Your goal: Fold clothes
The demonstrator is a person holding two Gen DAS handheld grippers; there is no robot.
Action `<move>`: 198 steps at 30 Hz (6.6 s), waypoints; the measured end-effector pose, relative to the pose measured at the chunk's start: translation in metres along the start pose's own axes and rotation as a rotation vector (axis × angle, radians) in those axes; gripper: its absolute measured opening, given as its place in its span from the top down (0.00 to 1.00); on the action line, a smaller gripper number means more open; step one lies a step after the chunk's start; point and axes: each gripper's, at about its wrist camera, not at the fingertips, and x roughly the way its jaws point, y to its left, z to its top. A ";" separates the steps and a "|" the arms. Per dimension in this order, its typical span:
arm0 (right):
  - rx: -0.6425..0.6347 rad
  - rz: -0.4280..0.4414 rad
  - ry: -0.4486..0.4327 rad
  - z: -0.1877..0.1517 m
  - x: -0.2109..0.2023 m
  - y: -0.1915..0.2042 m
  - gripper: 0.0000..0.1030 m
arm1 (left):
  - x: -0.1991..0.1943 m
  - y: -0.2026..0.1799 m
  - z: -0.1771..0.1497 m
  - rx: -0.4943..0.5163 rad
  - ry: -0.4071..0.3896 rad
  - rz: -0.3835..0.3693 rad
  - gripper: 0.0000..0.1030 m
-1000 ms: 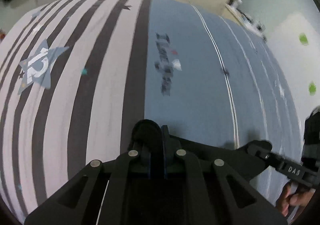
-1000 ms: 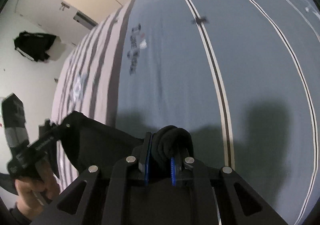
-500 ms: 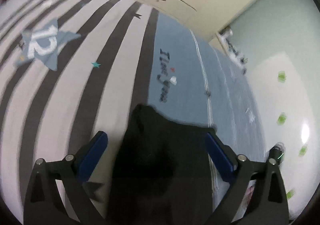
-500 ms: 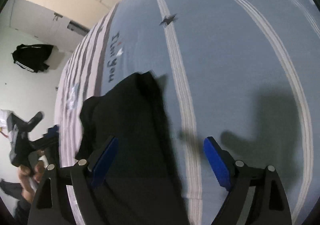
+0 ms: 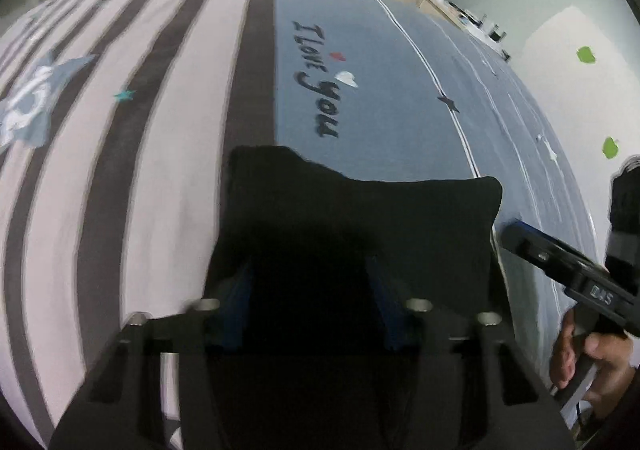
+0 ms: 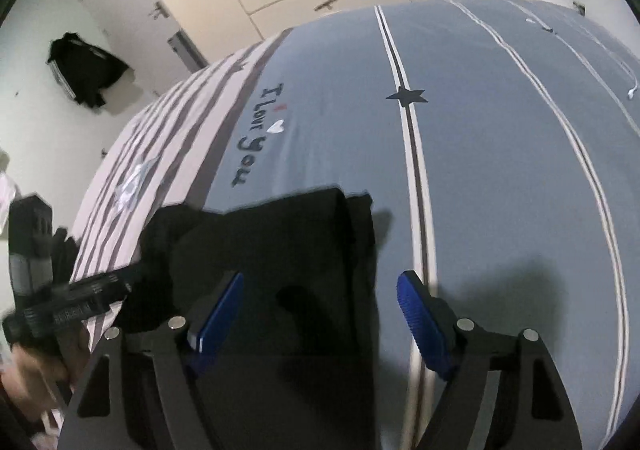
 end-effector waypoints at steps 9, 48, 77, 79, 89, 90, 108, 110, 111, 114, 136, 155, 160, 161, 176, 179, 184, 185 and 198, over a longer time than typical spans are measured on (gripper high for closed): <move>0.012 0.012 0.060 0.031 0.032 -0.002 0.91 | -0.005 0.000 0.056 0.032 -0.051 -0.031 0.95; 0.145 0.154 0.238 -0.217 -0.117 -0.053 0.45 | -0.035 0.017 -0.058 -0.193 0.026 -0.176 0.34; 0.130 0.004 0.250 -0.267 -0.131 -0.019 0.61 | -0.106 0.030 -0.100 -0.072 0.008 0.007 0.33; 0.128 0.032 0.265 -0.276 -0.133 -0.024 0.61 | -0.120 0.019 -0.143 -0.045 0.057 -0.062 0.33; 0.047 0.136 0.350 -0.308 -0.137 -0.022 0.90 | -0.152 0.024 -0.313 -0.088 0.185 0.060 0.33; 0.047 0.139 0.346 -0.308 -0.138 -0.023 0.91 | -0.154 0.024 -0.322 -0.079 0.191 0.087 0.33; 0.135 0.128 0.244 -0.303 -0.171 -0.019 0.60 | -0.140 -0.102 -0.317 -0.034 0.128 -0.287 0.34; 0.121 0.162 0.255 -0.301 -0.172 -0.015 0.59 | -0.124 -0.110 -0.316 -0.045 0.160 -0.299 0.34; 0.120 0.165 0.258 -0.301 -0.170 -0.013 0.58 | -0.118 -0.112 -0.317 -0.042 0.172 -0.291 0.34; 0.127 0.154 0.289 -0.300 -0.155 -0.006 0.58 | -0.105 -0.110 -0.320 -0.043 0.198 -0.257 0.34; 0.247 0.415 0.254 -0.286 -0.170 0.003 0.91 | -0.115 -0.076 -0.318 -0.276 0.210 -0.347 0.28; 0.147 0.222 0.261 -0.297 -0.177 -0.005 0.92 | -0.119 -0.111 -0.317 -0.048 0.081 -0.219 0.91; 0.120 0.249 0.236 -0.288 -0.187 0.005 0.92 | -0.186 -0.091 -0.296 -0.053 -0.022 -0.189 0.92; 0.120 0.262 0.228 -0.285 -0.188 0.009 0.92 | -0.198 -0.082 -0.290 -0.050 -0.029 -0.177 0.92; 0.172 0.243 0.314 -0.295 -0.149 0.045 0.86 | -0.138 -0.015 -0.335 -0.221 0.294 -0.127 0.84; 0.195 0.222 0.331 -0.302 -0.146 0.031 0.74 | -0.144 -0.011 -0.343 -0.225 0.279 -0.128 0.68; 0.154 0.174 0.211 -0.281 -0.155 0.027 0.56 | -0.180 -0.006 -0.314 -0.150 0.069 -0.071 0.45; 0.151 0.156 0.198 -0.275 -0.153 0.025 0.53 | -0.180 -0.003 -0.301 -0.155 0.034 -0.077 0.43; 0.117 -0.025 -0.050 -0.113 -0.076 0.000 0.48 | -0.064 0.021 -0.069 -0.056 -0.156 -0.088 0.41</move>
